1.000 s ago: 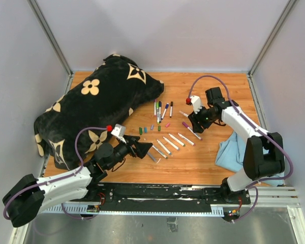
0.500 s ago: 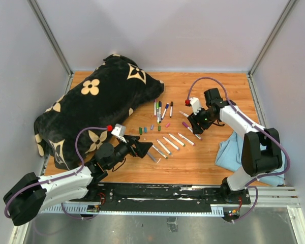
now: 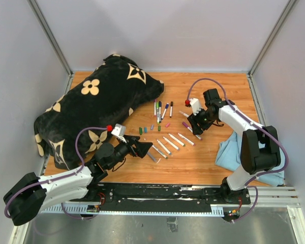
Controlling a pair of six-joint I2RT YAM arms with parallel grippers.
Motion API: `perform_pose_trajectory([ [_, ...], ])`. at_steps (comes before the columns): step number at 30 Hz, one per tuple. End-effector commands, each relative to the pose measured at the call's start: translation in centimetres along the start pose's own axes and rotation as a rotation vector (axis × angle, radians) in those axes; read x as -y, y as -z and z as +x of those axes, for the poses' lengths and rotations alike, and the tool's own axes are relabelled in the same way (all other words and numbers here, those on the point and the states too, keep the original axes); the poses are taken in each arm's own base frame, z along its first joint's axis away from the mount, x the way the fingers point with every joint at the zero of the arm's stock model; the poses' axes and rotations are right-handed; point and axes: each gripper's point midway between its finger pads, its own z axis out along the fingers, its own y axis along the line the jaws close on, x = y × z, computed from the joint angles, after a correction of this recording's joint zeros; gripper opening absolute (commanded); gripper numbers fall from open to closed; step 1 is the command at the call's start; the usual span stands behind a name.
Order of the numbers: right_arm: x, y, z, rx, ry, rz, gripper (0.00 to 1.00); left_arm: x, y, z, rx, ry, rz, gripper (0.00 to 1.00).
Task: Open the pen caps
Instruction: Pick up the pen from the center of the board.
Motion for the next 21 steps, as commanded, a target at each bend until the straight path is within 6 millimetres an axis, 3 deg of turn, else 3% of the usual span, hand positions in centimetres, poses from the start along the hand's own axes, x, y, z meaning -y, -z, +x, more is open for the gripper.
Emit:
perform_pose_trajectory([
  [1, 0.4, 0.0, -0.2, -0.015, -0.019, 0.010, 0.57, 0.1, -0.1, -0.7, 0.032, 0.007, -0.002, 0.99],
  [21, 1.5, -1.5, -0.1, -0.070, -0.036, 0.086, 0.57, 0.1, -0.2, -0.3, 0.018, 0.016, 0.001, 0.99],
])
